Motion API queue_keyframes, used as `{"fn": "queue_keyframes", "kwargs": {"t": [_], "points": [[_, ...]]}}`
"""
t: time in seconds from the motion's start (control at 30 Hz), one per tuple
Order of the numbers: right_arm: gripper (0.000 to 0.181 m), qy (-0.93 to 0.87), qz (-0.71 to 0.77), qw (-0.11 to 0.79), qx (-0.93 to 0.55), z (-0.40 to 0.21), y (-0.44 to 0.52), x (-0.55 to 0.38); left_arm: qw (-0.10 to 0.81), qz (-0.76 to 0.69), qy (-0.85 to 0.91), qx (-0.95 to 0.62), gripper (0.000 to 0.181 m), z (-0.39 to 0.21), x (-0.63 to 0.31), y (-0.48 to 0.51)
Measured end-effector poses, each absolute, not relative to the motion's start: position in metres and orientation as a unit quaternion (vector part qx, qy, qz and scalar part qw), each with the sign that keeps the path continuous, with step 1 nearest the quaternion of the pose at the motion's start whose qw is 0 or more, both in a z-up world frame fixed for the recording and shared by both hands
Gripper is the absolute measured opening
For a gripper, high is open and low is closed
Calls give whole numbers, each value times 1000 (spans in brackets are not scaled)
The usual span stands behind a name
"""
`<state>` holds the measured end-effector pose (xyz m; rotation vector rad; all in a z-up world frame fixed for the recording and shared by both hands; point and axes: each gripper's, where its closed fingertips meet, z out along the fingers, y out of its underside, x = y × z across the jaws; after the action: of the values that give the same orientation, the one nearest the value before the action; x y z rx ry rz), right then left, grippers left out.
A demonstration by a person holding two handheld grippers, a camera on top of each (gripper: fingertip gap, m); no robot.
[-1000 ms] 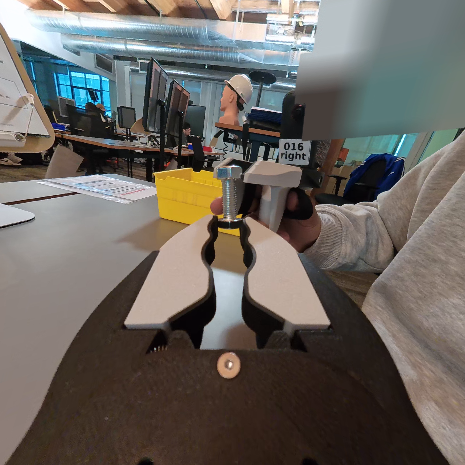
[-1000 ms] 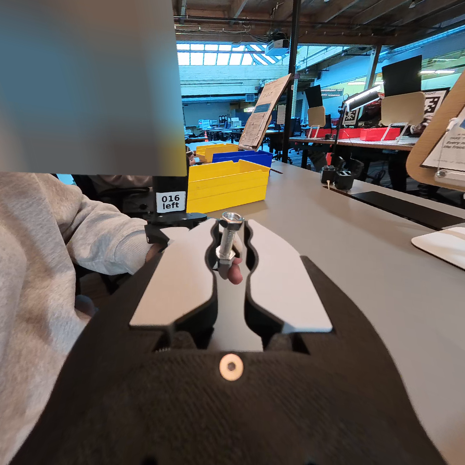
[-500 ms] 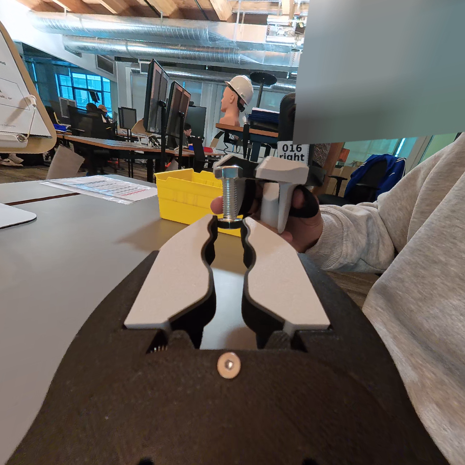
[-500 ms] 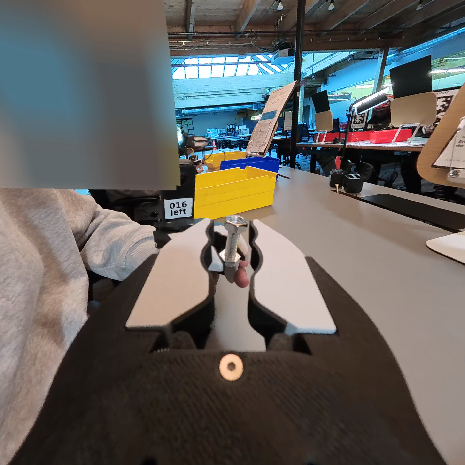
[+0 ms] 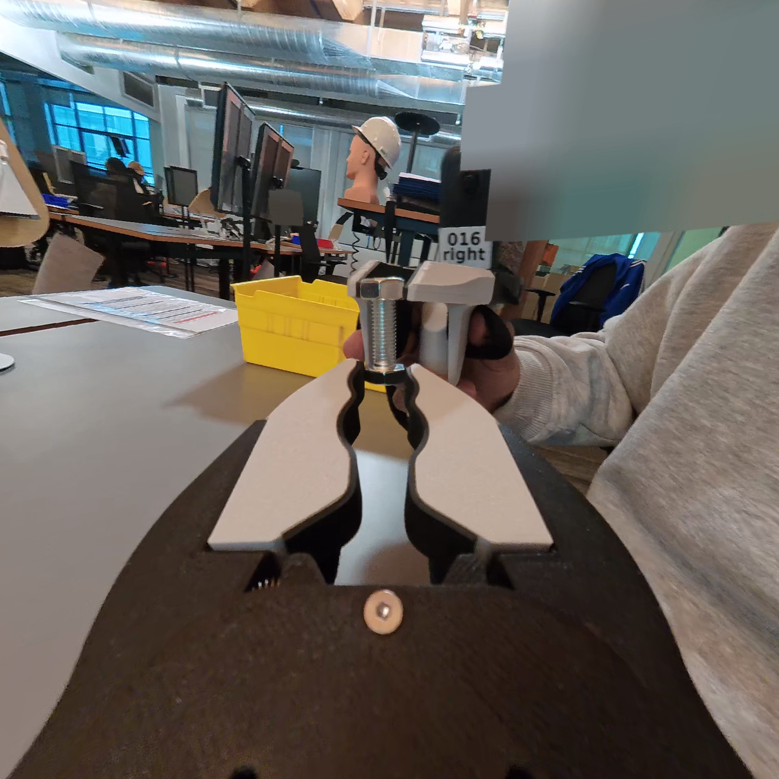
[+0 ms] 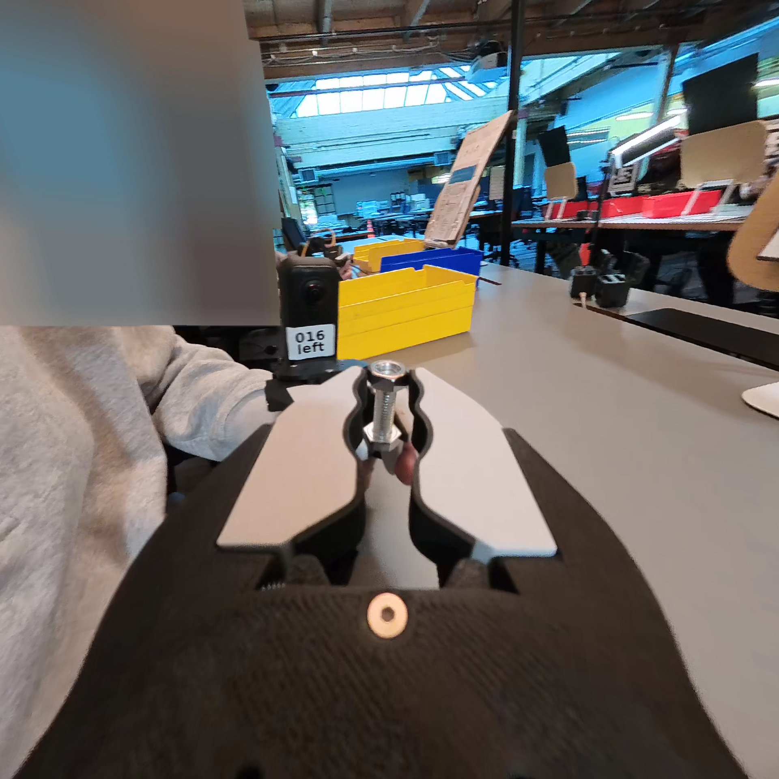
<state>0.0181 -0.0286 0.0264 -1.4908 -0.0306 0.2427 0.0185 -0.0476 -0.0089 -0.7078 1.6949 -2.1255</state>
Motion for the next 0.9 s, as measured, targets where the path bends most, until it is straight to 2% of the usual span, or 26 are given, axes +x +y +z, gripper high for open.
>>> {"fn": "queue_keyframes", "kwargs": {"t": [0.4,0.9], "points": [[18,-81,217,704,-672,28,-39,-3,28,-773,600,-205,18,-7,-6,-64],[18,-108,174,680,-704,26,-41,1,60,-761,612,-209,19,-9,0,-59]]}}
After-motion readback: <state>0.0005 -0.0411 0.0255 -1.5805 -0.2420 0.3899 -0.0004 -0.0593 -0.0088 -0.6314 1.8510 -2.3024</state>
